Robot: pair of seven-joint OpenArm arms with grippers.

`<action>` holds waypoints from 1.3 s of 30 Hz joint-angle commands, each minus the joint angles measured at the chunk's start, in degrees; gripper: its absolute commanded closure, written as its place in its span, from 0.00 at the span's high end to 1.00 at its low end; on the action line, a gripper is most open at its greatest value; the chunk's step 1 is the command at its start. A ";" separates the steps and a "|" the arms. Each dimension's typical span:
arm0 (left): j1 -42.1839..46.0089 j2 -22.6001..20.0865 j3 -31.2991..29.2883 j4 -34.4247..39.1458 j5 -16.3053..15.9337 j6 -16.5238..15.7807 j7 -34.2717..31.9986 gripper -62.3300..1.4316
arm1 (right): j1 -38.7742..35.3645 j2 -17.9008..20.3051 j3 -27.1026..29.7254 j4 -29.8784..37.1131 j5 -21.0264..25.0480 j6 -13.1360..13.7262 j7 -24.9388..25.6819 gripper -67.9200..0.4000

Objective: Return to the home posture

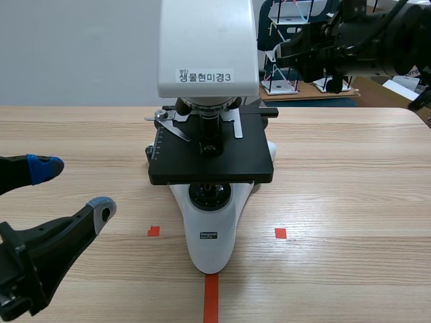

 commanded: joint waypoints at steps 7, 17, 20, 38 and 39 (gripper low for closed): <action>-0.02 0.28 -0.37 0.96 -0.39 -0.13 -0.83 0.87 | -7.26 3.78 0.42 1.62 -1.22 0.90 10.93 0.39; -0.02 0.28 -0.37 0.96 -0.39 -0.13 -0.83 0.87 | -29.77 4.68 10.88 15.13 -19.80 3.76 33.38 0.80; -0.02 0.28 -0.37 0.96 -0.39 -0.13 -0.83 0.87 | -37.86 4.68 13.51 19.98 -24.98 4.28 38.77 0.83; -0.02 0.28 -0.37 0.96 -0.37 -0.13 -0.81 0.87 | -61.20 4.68 16.02 26.71 -35.65 4.33 56.02 0.83; -0.02 0.28 -0.37 0.96 -0.37 -0.13 -0.81 0.87 | -61.20 4.68 16.02 26.71 -35.65 4.33 56.35 0.83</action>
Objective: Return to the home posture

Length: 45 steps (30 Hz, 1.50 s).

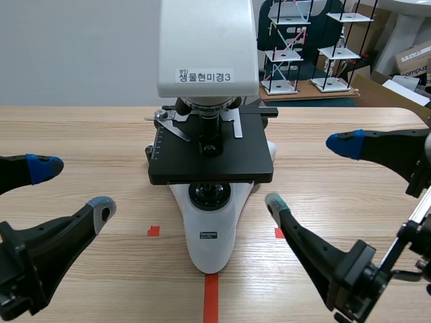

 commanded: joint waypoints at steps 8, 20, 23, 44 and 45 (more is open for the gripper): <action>-0.02 0.28 -0.37 0.96 -0.37 -0.13 -0.81 0.87 | 0.83 0.59 0.79 0.39 0.87 0.13 1.95 0.83; -0.02 0.28 -0.37 0.96 -0.37 -0.13 -0.79 0.87 | 0.83 0.59 0.79 0.39 0.85 0.13 2.97 0.83; -0.02 0.28 -0.37 0.96 -0.37 -0.13 -0.79 0.87 | 0.83 0.59 0.79 0.39 0.83 0.13 2.97 0.83; -0.02 0.28 -0.37 0.96 -0.39 -0.15 -0.81 0.87 | 0.83 0.59 0.79 0.39 0.83 0.13 2.32 0.83; -0.02 0.28 -0.37 0.96 -0.39 -0.15 -0.81 0.87 | 0.83 0.59 0.79 0.39 0.83 0.13 2.32 0.82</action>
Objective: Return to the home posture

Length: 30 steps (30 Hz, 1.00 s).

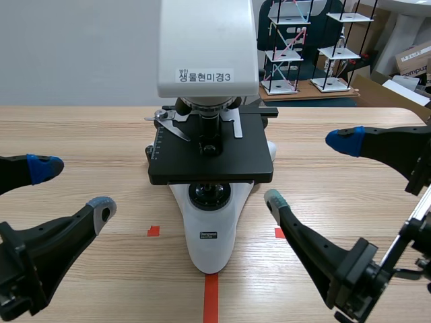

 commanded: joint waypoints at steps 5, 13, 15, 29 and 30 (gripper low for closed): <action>-0.02 0.28 -0.37 0.96 -0.39 -0.15 -0.81 0.87 | 0.76 0.59 0.79 0.44 0.81 0.02 1.22 0.83; -0.02 0.28 -0.37 0.96 -0.39 -0.15 -0.81 0.87 | 0.76 0.59 0.79 0.44 0.83 0.02 -0.11 0.82; -0.02 0.28 -0.37 0.96 -0.39 -0.15 -0.81 0.87 | 0.76 0.59 0.79 0.44 0.83 0.00 -0.07 0.82; -0.02 0.28 -0.37 0.96 -0.39 -0.15 -0.83 0.87 | 0.79 0.59 0.79 0.44 0.87 0.00 -0.02 0.83; -0.02 0.28 -0.37 0.96 -0.39 -0.15 -0.83 0.87 | 0.79 0.59 0.79 0.44 0.87 0.00 -0.02 0.83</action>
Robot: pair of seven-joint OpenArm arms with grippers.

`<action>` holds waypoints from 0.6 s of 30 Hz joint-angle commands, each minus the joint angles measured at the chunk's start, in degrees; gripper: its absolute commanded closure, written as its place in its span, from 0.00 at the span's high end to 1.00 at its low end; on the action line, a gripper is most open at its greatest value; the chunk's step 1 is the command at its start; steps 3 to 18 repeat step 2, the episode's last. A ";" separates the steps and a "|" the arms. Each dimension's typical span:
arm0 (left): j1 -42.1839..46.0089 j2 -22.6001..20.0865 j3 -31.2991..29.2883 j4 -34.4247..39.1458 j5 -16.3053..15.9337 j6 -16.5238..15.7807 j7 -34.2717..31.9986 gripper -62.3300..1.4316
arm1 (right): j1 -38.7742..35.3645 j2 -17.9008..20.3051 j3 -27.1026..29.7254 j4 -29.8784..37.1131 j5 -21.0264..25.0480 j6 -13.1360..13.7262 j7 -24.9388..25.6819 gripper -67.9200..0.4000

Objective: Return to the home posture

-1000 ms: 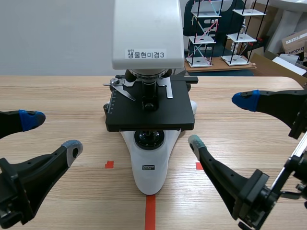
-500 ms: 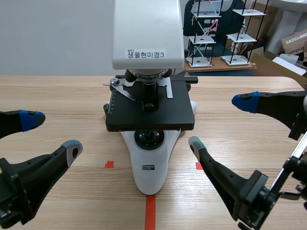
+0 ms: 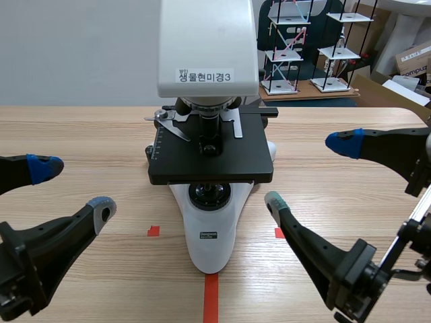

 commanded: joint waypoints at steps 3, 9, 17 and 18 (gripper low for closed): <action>-0.02 0.28 -0.37 0.96 -0.39 -0.15 -0.83 0.87 | 0.79 0.59 0.79 0.44 0.90 0.00 0.87 0.83; -0.02 0.28 -0.37 0.96 -0.39 -0.15 -0.83 0.87 | 0.79 0.59 0.79 0.44 0.90 0.00 0.87 0.83; -0.02 0.28 -0.37 0.96 -0.39 -0.15 -0.83 0.87 | 0.79 0.59 0.79 0.44 0.90 0.00 0.87 0.83; -0.02 0.28 -0.37 0.96 -0.39 -0.15 -0.83 0.87 | 0.79 0.59 0.79 0.44 0.90 0.00 0.87 0.83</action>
